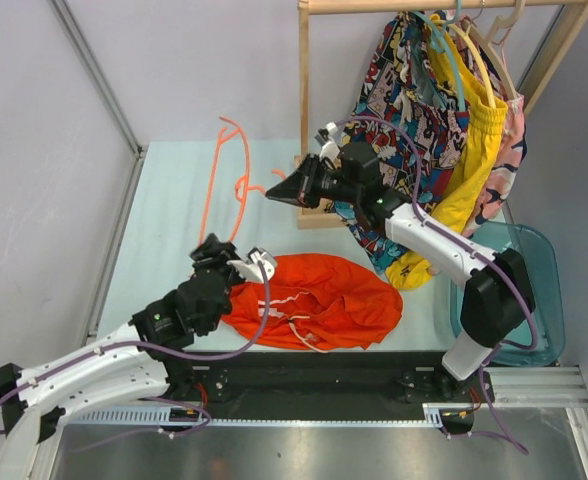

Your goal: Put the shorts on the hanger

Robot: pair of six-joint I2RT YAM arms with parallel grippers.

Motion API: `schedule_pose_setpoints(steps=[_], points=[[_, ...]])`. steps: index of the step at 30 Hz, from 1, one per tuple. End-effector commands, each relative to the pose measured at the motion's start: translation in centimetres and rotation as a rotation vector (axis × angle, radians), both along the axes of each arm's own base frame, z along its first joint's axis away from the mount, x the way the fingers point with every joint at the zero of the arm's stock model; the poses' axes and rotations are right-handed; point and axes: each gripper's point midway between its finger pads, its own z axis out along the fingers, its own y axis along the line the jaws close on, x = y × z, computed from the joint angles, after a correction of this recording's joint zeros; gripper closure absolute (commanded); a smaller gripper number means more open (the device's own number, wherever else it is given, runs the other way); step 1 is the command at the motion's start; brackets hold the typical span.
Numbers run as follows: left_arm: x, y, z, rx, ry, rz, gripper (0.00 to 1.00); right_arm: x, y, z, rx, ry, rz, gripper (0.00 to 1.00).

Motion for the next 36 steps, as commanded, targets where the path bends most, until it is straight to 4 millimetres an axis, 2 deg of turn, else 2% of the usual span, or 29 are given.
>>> schedule_pose_setpoints(steps=[1,2,3,4,5,6,7,8,9,10,11,12,13,14,15,17,20,22,24,25,26,28,29,34,36], points=[[-0.9,0.0,-0.7,0.015,0.067,-0.050,0.08,2.1,-2.6,4.2,0.047,-0.116,-0.071,1.00],[-1.3,-0.1,-1.1,0.037,0.108,-0.083,0.01,2.3,-3.4,4.3,0.042,-0.119,-0.076,1.00],[-1.7,-0.2,-1.4,0.015,0.143,-0.098,0.00,2.4,-4.1,4.5,0.028,-0.159,-0.074,1.00],[-2.3,-0.6,-0.5,-0.011,0.172,-0.144,0.00,2.2,-4.5,4.6,0.015,-0.184,-0.062,1.00],[-3.5,-1.0,-1.8,0.020,0.261,-0.220,0.00,2.1,-5.1,4.4,-0.008,-0.194,-0.057,1.00],[-4.3,-1.3,-1.7,-0.018,0.295,-0.257,0.00,1.6,-5.6,4.6,-0.040,-0.272,-0.039,1.00],[-4.9,-1.5,-0.6,-0.048,0.312,-0.295,0.00,1.0,-5.9,4.6,-0.061,-0.305,-0.014,1.00],[-6.2,-1.8,-1.0,-0.062,0.373,-0.353,0.00,0.0,-5.9,3.4,-0.117,-0.313,0.024,1.00],[-6.6,-2.0,-0.5,-0.094,0.386,-0.371,0.00,-0.9,-5.9,3.0,-0.153,-0.354,0.056,1.00],[-6.8,-2.0,1.0,-0.140,0.378,-0.383,0.00,-1.9,-6.2,2.9,-0.221,-0.506,0.103,1.00],[-7.3,-2.0,1.2,-0.150,0.401,-0.402,0.00,-3.2,-6.5,1.3,-0.291,-0.514,0.153,1.00],[-8.0,-2.8,1.5,-0.164,0.433,-0.452,0.00,-4.6,-6.2,0.7,-0.330,-0.556,0.203,1.00],[-8.3,-3.1,2.7,-0.185,0.437,-0.481,0.00,-5.3,-6.4,0.1,-0.374,-0.603,0.235,1.00],[-8.9,-3.0,2.4,-0.163,0.480,-0.494,0.00,-6.4,-7.3,-0.9,-0.439,-0.668,0.301,1.00],[-9.3,-3.2,2.6,-0.159,0.505,-0.510,0.00,-7.1,-7.5,-1.0,-0.472,-0.719,0.339,1.00],[-9.7,-3.7,4.2,-0.182,0.530,-0.545,0.00,-8.6,-8.7,-1.8,-0.578,-0.835,0.414,1.00],[-9.3,-4.1,6.9,-0.256,0.468,-0.561,0.00,-10.3,-10.0,-1.5,-0.691,-1.014,0.490,1.00],[-8.9,-4.2,8.4,-0.286,0.432,-0.562,0.00,-11.7,-9.9,-0.9,-0.724,-1.099,0.540,1.00],[-8.5,-4.4,8.8,-0.260,0.413,-0.570,0.00,-13.3,-10.4,-1.2,-0.768,-1.147,0.634,1.00],[-8.4,-4.5,9.1,-0.247,0.405,-0.575,0.00,-13.6,-10.4,-0.2,-0.788,-1.192,0.638,1.00],[-8.1,-4.6,8.8,-0.224,0.414,-0.568,0.00,-15.4,-10.4,-0.7,-0.795,-1.199,0.716,1.00],[-8.5,-4.7,8.7,-0.175,0.428,-0.605,0.00,-16.1,-10.7,-0.5,-0.845,-1.261,0.765,1.00],[-9.6,-4.8,7.6,-0.129,0.487,-0.656,0.00,-17.3,-10.6,-0.6,-0.852,-1.283,0.807,1.00],[-12.8,-5.5,3.1,-0.045,0.715,-0.772,0.01,-18.0,-11.0,-0.8,-0.910,-1.297,0.839,1.00],[-13.2,-5.6,2.0,-0.041,0.753,-0.780,0.11,-18.0,-11.1,-0.5,-0.919,-1.296,0.839,1.00]])
